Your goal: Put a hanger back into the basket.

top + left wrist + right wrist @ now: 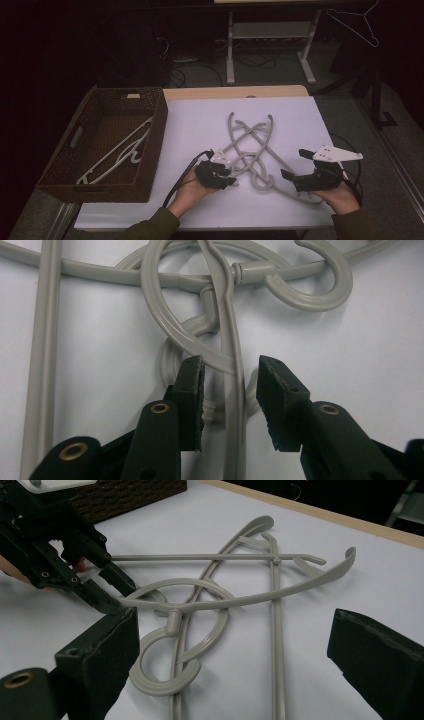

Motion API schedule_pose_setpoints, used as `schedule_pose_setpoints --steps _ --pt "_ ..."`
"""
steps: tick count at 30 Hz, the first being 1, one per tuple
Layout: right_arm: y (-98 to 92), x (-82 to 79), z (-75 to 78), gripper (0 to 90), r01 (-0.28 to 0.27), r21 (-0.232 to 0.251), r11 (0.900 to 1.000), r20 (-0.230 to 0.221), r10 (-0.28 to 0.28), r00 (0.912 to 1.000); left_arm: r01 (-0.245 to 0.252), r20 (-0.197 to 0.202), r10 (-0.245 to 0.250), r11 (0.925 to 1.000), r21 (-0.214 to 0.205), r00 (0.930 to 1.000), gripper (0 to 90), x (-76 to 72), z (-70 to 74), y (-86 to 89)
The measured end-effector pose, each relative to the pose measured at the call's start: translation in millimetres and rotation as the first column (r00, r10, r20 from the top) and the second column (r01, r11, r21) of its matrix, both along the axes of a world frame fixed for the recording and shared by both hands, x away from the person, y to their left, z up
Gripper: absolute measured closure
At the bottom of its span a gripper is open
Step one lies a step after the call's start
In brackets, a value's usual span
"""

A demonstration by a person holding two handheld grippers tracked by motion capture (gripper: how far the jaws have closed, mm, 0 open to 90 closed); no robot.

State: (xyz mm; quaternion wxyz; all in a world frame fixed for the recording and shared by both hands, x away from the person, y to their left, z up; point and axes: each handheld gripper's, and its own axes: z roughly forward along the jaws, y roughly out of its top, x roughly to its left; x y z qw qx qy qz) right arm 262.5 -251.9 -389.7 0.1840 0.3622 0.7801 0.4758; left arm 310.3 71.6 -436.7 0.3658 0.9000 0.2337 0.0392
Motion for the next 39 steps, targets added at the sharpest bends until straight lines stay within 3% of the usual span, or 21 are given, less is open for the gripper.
schedule_pose_setpoints --steps 9,12,18,25,37,39 --pt "-0.9 -0.7 0.8 6.0 0.005 0.003 1.0000 0.000 -0.005 1.0000 -0.002 0.004 0.002 0.9999 0.015 1.0000 70.0 -0.8 0.0 5.1" --pt "-1.1 -0.8 0.8 6.0 0.005 0.003 1.0000 0.001 -0.005 1.0000 0.004 0.008 -0.005 0.9992 0.041 1.0000 71.5 -0.4 1.0 10.0" --pt "-0.8 -1.1 1.1 6.1 0.005 0.005 1.0000 0.000 -0.005 1.0000 -0.002 -0.013 0.003 0.9984 0.057 0.9999 73.7 0.6 -2.4 21.6" --pt "-0.6 -0.8 0.6 6.1 0.004 0.003 1.0000 0.000 -0.004 1.0000 0.012 -0.011 -0.011 0.9986 0.052 0.9999 73.7 3.1 -3.3 19.7" --pt "-0.5 -0.8 0.7 6.1 0.002 0.002 1.0000 0.001 -0.002 1.0000 0.046 0.006 -0.046 0.9969 0.064 0.9989 81.8 4.5 -3.5 19.3" --pt "-0.2 -1.1 0.6 6.1 0.003 0.003 1.0000 -0.005 -0.003 1.0000 0.067 0.018 -0.069 0.9946 0.080 0.9975 82.1 4.8 -2.9 19.2"
